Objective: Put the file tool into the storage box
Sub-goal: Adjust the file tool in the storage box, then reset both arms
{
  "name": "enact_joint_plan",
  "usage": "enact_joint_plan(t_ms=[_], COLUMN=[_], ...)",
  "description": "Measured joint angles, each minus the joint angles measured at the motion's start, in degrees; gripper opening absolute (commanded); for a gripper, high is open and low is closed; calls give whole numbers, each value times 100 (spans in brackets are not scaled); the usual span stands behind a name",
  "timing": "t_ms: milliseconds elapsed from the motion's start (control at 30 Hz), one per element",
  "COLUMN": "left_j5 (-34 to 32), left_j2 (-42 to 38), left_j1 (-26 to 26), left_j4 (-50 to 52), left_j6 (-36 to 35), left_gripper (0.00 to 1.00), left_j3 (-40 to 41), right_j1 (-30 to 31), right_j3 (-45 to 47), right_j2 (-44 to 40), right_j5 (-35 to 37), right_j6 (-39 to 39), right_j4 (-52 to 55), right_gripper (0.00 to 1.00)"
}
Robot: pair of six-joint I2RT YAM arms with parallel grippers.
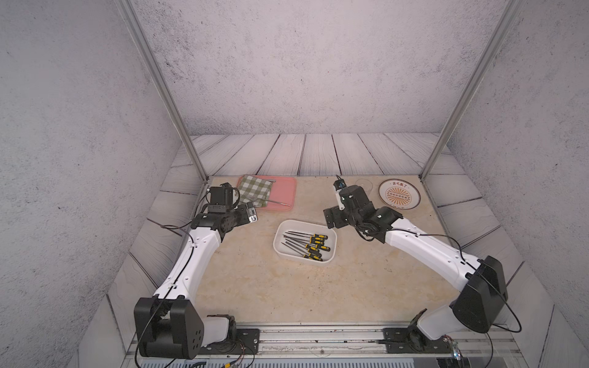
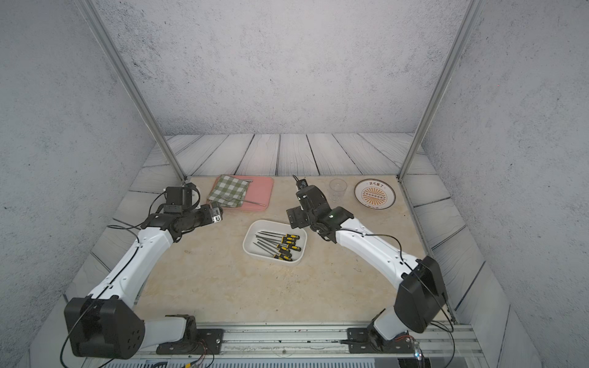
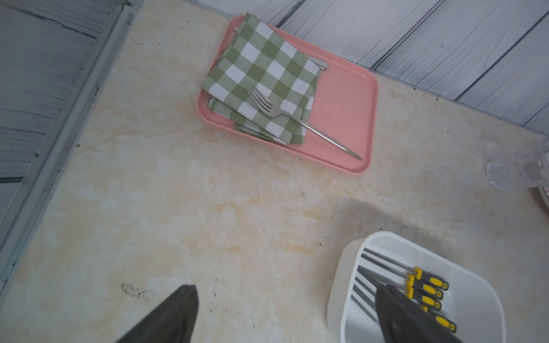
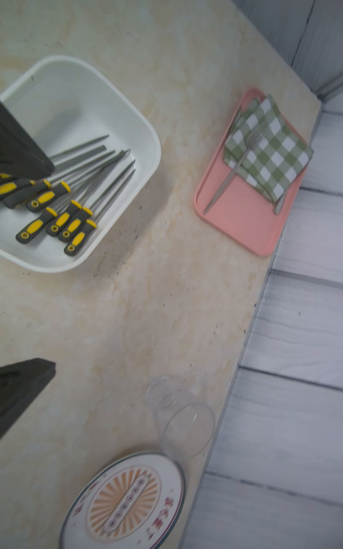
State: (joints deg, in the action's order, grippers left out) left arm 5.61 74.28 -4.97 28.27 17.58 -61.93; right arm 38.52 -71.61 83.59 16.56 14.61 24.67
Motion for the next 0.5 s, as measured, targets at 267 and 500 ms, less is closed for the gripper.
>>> enact_joint_plan(t_ms=[267, 500], left_j5=[-1207, -1816], left_j2=[-841, -455], left_j1=[-7, 76], left_j4=[-2170, -3773], left_j6=[-1075, -1329], left_gripper=[98, 98], left_j3=[1904, 3016], right_j1=[-1513, -2618], right_j3=[2371, 3873], right_j2=[-1556, -1587], right_j5=[743, 793], right_j6=[-33, -358], right_j4=[-750, -1908], right_gripper=[99, 99])
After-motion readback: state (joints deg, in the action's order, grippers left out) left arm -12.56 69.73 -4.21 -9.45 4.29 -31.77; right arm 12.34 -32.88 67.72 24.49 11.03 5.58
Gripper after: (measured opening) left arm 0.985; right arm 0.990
